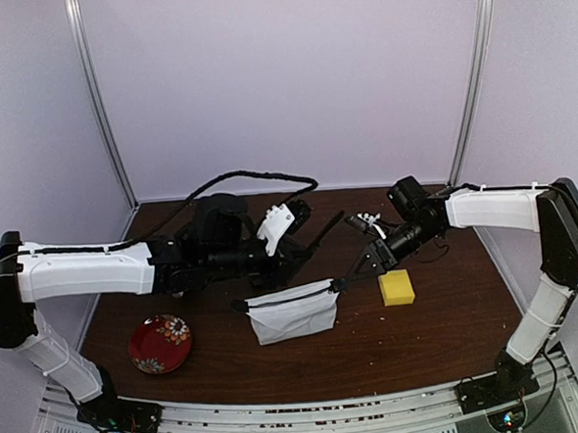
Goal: Sort the hair-cutting tools
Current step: Hold the handle of the kit bag.
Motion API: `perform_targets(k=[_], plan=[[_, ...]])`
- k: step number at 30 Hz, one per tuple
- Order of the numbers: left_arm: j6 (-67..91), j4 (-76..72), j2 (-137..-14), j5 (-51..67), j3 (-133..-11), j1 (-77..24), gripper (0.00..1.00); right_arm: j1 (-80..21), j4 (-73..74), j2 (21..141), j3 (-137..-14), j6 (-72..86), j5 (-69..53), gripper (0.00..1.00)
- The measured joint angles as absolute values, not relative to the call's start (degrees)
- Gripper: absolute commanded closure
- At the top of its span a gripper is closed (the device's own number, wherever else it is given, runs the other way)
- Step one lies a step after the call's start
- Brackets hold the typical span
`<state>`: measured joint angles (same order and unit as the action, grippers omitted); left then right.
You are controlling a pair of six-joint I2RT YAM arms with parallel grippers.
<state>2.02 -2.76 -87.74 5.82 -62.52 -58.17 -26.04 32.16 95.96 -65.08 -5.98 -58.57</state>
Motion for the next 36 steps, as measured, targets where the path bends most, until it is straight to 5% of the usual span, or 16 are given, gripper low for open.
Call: perform_targets(k=[5, 13, 15, 36], plan=[[2.33, -3.33, -87.74, 6.44, -60.29, -58.17, 1.00, -28.21, 33.80, 99.07, -66.17, -5.96, -60.03, 0.46], [1.98, -6.09, -88.18, 7.90, -59.48, -58.11, 1.00, -28.32, 34.11, 101.08, -66.92, -4.75, -62.19, 0.91], [1.83, -6.96, -89.12, 8.69, -59.46, -57.91, 1.00, -28.29, 34.02, 101.45, -67.29, -4.56, -63.24, 0.96], [2.20, -12.64, -97.21, 13.32, -58.83, -55.81, 1.00, -28.32, 33.85, 102.80, -67.68, -3.31, -68.25, 1.00]])
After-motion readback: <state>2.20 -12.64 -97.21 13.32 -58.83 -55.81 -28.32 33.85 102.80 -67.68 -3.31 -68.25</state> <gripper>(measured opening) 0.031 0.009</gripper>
